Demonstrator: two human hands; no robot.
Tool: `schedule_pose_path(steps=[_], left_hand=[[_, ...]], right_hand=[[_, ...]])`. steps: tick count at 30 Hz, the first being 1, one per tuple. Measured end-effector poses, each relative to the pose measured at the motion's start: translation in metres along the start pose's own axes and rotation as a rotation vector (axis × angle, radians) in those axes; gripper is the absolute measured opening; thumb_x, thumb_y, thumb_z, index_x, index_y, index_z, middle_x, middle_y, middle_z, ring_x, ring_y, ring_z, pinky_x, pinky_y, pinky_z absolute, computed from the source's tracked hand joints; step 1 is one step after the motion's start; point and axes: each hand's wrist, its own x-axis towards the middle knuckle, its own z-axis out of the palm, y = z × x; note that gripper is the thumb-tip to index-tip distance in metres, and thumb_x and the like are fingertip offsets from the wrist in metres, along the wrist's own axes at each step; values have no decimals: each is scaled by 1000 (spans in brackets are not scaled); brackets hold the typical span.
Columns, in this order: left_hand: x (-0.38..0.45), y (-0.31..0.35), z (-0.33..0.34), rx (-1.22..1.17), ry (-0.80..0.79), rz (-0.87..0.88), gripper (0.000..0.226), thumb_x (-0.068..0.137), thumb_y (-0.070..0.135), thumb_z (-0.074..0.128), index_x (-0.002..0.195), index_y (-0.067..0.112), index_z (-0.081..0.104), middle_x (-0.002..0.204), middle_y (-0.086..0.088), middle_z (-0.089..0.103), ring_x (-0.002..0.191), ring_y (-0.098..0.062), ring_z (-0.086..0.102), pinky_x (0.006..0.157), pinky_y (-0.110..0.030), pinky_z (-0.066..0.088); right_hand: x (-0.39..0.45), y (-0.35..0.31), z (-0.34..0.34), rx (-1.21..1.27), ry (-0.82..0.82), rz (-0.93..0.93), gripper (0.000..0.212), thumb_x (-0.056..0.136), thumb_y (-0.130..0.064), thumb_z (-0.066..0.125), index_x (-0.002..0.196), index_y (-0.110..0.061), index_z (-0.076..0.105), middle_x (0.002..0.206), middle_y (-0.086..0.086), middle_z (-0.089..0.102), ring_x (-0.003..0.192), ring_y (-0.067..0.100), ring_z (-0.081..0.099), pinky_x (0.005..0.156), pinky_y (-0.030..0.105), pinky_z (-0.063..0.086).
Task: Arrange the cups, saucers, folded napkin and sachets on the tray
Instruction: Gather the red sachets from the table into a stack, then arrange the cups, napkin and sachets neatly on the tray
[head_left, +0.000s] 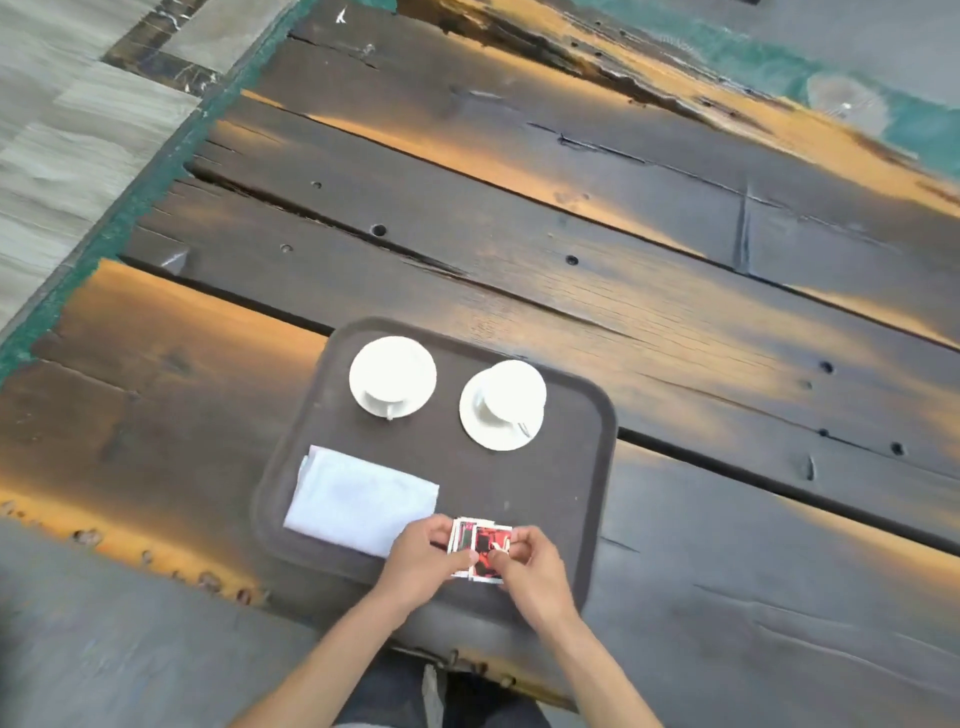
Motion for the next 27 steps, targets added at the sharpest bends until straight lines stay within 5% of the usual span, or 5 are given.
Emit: schedule_pose_path(steps=[6, 11, 16, 23, 27], left_hand=[[7, -11, 47, 286, 106, 94, 21, 73, 18, 85, 73, 23, 64, 74, 4, 74, 70, -12, 68, 76, -39, 57], [6, -8, 65, 807, 274, 167, 37, 79, 53, 75, 100, 26, 61, 100, 6, 62, 97, -17, 61, 73, -33, 50], [-7, -3, 71, 887, 279, 149, 52, 84, 59, 68, 121, 24, 57, 118, 3, 55, 110, -17, 57, 80, -31, 52], [3, 33, 33, 508, 309, 191, 59, 92, 49, 62, 141, 17, 54, 139, -8, 55, 121, -21, 58, 101, -35, 48], [26, 71, 6, 82, 249, 158, 54, 95, 47, 61, 143, 23, 51, 142, -5, 55, 117, -17, 59, 106, -44, 49]], right_hand=[[13, 37, -18, -125, 120, -1, 14, 92, -8, 65, 105, -15, 62, 88, -5, 76, 78, 6, 69, 63, 7, 45], [11, 35, -28, -267, 150, -82, 17, 90, -19, 66, 106, -16, 62, 98, -1, 77, 97, 23, 71, 89, 40, 56], [4, 32, -43, -432, 112, -133, 38, 93, -34, 65, 127, -18, 60, 116, 0, 71, 108, 21, 68, 92, 35, 55], [19, 6, -81, -191, 137, -221, 38, 100, -41, 59, 129, -19, 64, 97, -18, 68, 90, -3, 63, 85, 24, 48], [40, -26, -90, 67, 91, -191, 41, 99, -49, 58, 131, -23, 62, 118, -7, 69, 110, 10, 64, 98, 40, 56]])
